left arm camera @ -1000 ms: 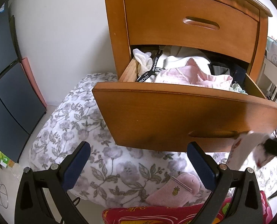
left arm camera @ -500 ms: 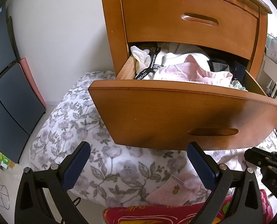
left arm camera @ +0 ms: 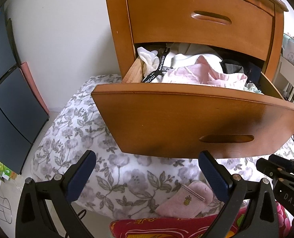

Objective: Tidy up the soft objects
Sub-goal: 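Open the right gripper to drop the cloth beside the pink sock, then reach the left gripper into the drawer toward the pink shirt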

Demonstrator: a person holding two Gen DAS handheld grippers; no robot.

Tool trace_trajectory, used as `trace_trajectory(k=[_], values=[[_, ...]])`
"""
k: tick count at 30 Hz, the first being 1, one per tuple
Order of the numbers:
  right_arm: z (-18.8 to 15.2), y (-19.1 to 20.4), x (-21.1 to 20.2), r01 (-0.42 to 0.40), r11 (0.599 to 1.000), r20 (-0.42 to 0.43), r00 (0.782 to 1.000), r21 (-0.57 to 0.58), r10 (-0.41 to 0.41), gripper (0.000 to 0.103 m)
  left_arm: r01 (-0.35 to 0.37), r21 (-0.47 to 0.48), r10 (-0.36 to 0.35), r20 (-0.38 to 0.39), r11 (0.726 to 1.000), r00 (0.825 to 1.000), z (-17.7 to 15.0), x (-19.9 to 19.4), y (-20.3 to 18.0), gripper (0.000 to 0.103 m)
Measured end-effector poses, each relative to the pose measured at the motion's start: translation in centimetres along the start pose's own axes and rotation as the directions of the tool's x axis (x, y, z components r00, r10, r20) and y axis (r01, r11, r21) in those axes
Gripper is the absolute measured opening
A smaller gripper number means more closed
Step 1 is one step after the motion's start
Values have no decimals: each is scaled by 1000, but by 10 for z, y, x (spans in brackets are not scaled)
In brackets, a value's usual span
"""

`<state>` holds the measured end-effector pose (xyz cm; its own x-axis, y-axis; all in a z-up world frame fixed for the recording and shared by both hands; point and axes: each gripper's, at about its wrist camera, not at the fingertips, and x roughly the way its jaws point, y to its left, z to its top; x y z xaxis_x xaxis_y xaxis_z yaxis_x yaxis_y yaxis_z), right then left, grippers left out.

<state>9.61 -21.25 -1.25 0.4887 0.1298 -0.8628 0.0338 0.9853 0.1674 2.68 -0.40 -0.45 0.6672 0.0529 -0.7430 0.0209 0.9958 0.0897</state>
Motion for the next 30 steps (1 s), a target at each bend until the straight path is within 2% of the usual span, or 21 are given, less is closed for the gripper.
trace_trajectory(k=[3, 9, 13, 17, 21, 30], values=[[0, 2, -4, 16, 1000, 17, 1000, -7, -16, 52, 0, 0, 0, 0, 1000, 1000, 0, 0, 0, 103], [-1, 3, -10, 33, 999, 41, 999, -6, -33, 65, 0, 0, 0, 0, 1000, 1000, 0, 0, 0, 103], [-1, 1, -14, 43, 999, 57, 997, 6, -43, 79, 0, 0, 0, 0, 1000, 1000, 0, 0, 0, 103], [-1, -5, -16, 52, 998, 62, 997, 28, -54, 87, 0, 0, 0, 0, 1000, 1000, 1, 0, 0, 103], [-1, -9, -17, 57, 997, 64, 996, 51, -60, 103, 0, 0, 0, 0, 1000, 1000, 1, 0, 0, 103], [-3, -16, -20, 75, 994, 80, 993, 79, -81, 103, 0, -1, 0, 2, 1000, 1000, 1, 0, 0, 103]])
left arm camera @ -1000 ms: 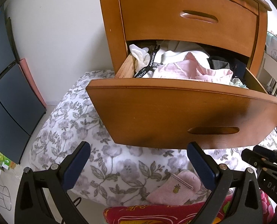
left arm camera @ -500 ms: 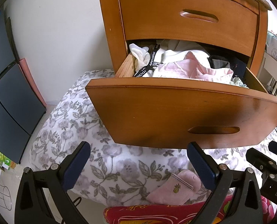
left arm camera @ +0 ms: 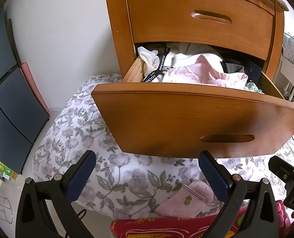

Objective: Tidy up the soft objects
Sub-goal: 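Reach the left gripper into the drawer toward the pink shirt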

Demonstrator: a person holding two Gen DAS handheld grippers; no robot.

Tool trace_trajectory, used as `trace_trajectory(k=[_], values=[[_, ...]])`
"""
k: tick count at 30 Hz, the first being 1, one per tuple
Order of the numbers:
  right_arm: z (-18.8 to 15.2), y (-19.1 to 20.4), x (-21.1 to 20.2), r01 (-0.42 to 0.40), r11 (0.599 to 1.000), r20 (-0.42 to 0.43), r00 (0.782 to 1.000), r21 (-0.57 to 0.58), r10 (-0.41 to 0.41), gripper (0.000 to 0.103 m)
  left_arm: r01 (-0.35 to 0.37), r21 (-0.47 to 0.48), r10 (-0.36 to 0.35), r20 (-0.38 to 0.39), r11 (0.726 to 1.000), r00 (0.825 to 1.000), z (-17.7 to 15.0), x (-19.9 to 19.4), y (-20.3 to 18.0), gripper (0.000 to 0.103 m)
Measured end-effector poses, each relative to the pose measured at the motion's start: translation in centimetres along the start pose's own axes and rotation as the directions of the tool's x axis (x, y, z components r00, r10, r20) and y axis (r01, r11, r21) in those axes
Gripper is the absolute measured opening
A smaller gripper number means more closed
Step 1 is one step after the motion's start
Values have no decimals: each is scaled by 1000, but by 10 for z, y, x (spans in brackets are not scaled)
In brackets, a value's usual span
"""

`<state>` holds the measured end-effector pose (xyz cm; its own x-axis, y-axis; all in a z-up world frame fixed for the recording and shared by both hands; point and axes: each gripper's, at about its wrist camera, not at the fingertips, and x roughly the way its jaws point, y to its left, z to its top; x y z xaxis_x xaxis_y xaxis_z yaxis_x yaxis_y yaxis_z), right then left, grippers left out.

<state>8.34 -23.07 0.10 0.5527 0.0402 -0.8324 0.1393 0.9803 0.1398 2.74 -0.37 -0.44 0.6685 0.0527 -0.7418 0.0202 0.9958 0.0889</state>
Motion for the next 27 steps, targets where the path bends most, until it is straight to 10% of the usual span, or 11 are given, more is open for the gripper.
trace_trajectory(k=[27], values=[[-8, -9, -5, -52, 998, 54, 997, 30, 50, 103, 156, -22, -154, 59, 988, 986, 16, -42, 10, 103]])
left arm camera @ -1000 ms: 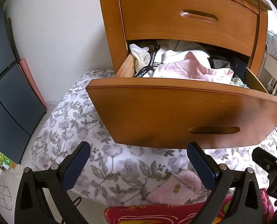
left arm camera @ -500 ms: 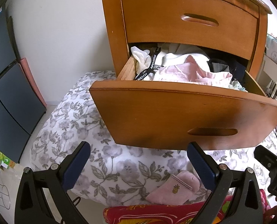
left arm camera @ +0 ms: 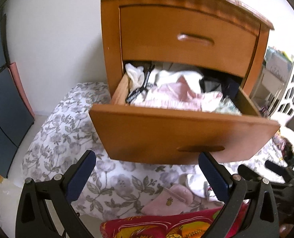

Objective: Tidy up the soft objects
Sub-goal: 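Reach the left gripper into the drawer toward the pink shirt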

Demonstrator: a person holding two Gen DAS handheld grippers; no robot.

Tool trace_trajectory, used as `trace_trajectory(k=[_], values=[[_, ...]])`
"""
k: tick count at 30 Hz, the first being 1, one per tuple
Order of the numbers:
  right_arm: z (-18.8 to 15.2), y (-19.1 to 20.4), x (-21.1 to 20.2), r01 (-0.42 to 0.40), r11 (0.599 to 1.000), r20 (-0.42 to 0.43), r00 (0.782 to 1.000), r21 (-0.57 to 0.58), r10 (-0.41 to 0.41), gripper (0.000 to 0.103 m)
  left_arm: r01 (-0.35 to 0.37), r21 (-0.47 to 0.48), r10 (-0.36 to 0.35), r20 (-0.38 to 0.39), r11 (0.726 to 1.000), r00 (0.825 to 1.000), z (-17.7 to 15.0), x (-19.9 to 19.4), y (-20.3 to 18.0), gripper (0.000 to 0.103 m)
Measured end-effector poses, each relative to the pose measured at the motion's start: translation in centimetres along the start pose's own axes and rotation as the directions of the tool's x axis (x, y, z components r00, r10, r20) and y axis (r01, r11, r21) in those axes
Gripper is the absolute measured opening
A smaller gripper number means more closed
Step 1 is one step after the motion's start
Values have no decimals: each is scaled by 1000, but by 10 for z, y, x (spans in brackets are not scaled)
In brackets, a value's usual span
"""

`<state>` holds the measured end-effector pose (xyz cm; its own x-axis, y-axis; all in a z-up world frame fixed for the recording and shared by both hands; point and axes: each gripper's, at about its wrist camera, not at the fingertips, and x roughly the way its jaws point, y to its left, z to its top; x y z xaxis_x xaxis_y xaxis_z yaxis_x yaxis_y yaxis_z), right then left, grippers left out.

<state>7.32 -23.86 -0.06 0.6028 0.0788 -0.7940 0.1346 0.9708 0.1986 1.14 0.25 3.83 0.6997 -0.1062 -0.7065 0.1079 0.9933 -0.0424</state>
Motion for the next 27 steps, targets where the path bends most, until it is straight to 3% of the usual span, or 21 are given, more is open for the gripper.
trace_trajectory(k=[6, 12, 16, 19, 25, 27], values=[[0, -2, -1, -8, 1000, 5, 1000, 11, 8, 103, 111, -47, -107, 89, 993, 990, 23, -30, 13, 103], [-1, -5, -4, -15, 1000, 16, 1000, 22, 15, 103, 173, -58, -160, 192, 983, 968, 52, -50, 24, 103], [-1, -4, -5, -19, 1000, 21, 1000, 19, 19, 103, 186, -49, -171, 219, 981, 961, 73, -54, 30, 103], [-1, -4, -5, -28, 999, 23, 999, 19, 28, 103, 198, -58, -183, 197, 979, 963, 92, -48, 34, 103], [-3, -8, -1, -41, 998, 8, 999, 42, 41, 103, 68, 9, -69, 88, 998, 994, 132, -20, 26, 103], [-3, -8, -1, -40, 998, 8, 999, 44, 40, 103, 63, 8, -64, 62, 998, 996, 141, -11, 25, 103]])
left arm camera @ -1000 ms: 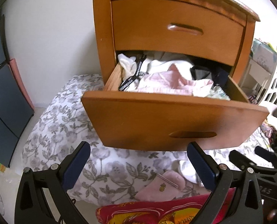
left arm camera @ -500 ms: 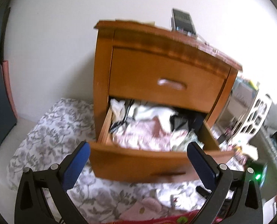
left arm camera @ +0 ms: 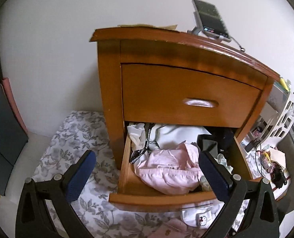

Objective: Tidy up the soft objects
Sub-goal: 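Reach the left gripper into the drawer toward the pink shirt, then close the left gripper on the pink shirt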

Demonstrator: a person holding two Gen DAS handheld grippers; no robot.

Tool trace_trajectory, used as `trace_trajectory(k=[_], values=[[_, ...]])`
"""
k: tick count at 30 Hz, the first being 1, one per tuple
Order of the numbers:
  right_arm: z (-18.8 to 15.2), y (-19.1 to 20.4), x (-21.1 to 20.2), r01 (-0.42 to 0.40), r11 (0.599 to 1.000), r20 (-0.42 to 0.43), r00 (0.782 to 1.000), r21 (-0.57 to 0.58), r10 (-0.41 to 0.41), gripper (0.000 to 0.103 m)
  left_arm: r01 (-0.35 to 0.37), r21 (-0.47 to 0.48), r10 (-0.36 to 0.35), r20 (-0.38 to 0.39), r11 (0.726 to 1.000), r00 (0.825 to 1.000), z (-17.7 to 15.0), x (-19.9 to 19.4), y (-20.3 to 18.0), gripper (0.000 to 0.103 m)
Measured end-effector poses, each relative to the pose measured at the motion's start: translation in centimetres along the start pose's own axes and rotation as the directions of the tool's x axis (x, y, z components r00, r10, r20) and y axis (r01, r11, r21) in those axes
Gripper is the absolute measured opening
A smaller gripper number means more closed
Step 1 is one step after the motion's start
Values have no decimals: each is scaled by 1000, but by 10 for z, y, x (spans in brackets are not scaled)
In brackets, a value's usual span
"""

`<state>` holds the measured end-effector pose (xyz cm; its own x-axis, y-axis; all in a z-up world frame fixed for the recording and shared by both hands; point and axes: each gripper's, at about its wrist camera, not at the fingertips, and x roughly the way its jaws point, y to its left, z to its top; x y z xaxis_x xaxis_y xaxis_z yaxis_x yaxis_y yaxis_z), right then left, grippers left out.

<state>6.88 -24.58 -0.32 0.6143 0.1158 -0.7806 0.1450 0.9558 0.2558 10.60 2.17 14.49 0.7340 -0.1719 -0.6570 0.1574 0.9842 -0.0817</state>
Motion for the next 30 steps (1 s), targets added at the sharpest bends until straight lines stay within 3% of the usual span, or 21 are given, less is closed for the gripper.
trace_trajectory(k=[5, 9, 15, 19, 30], values=[[-1, 1, 3, -4, 1000, -13, 1000, -8, 4, 103, 24, -16, -26, -124, 1000, 992, 11, 38, -9, 103], [-1, 0, 4, -10, 1000, -20, 1000, -4, 10, 103, 83, -53, -95, -286, 995, 953, 4, 82, -23, 103], [-1, -2, 7, -18, 1000, -31, 999, 5, 18, 103, 116, -79, -139, -433, 990, 890, -4, 128, -47, 102], [-1, -3, 8, -23, 1000, -38, 999, 8, 23, 103, 118, -117, -160, -491, 986, 856, -6, 150, -55, 98], [-1, -3, 11, -28, 1000, -49, 998, 12, 28, 103, 66, -109, -116, -559, 992, 821, -11, 192, -78, 84]])
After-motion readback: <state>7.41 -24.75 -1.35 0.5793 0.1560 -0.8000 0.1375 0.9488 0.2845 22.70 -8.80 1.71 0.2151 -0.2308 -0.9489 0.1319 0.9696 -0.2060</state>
